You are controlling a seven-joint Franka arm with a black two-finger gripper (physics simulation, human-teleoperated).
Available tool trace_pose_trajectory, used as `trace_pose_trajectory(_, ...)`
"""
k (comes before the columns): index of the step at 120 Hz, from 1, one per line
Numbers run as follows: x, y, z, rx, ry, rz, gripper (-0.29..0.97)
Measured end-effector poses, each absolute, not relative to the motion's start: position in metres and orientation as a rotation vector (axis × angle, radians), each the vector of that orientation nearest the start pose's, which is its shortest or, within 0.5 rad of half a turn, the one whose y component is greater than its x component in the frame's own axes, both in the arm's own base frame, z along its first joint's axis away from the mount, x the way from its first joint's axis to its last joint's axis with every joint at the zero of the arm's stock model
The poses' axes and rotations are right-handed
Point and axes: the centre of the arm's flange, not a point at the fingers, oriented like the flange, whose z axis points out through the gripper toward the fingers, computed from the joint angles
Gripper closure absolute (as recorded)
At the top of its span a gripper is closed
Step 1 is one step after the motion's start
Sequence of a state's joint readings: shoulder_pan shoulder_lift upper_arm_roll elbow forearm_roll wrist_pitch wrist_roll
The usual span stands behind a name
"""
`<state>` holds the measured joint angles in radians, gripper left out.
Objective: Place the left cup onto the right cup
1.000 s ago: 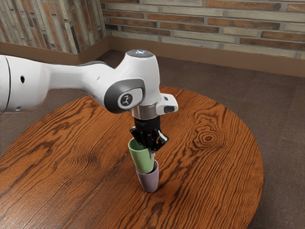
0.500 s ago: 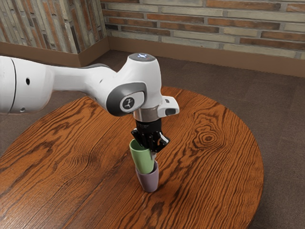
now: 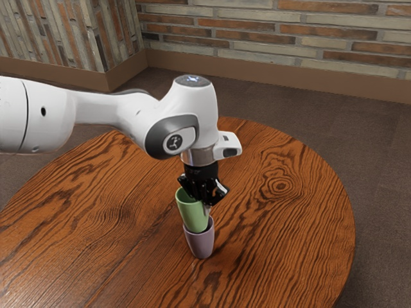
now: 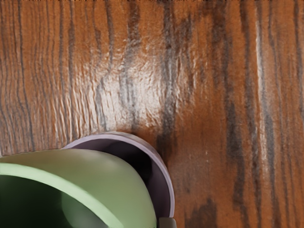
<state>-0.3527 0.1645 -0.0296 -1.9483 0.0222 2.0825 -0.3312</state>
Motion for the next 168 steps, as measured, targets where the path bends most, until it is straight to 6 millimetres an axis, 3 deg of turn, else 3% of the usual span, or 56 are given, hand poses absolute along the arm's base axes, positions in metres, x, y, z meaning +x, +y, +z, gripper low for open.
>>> trace_pose_trajectory(83,0.550,-0.219,0.383,-3.117,0.083,0.035,0.78)
trace_pose_trajectory(106,0.550,-0.219,0.382,-3.121,0.079,0.038,0.39)
trace_pose_trajectory(120,0.550,-0.220,0.382,-3.123,0.073,0.039,0.23)
trace_pose_trajectory(140,0.551,-0.219,0.383,-3.124,0.063,0.036,0.12)
trace_pose_trajectory(168,0.551,-0.219,0.388,-3.127,0.053,0.021,0.05)
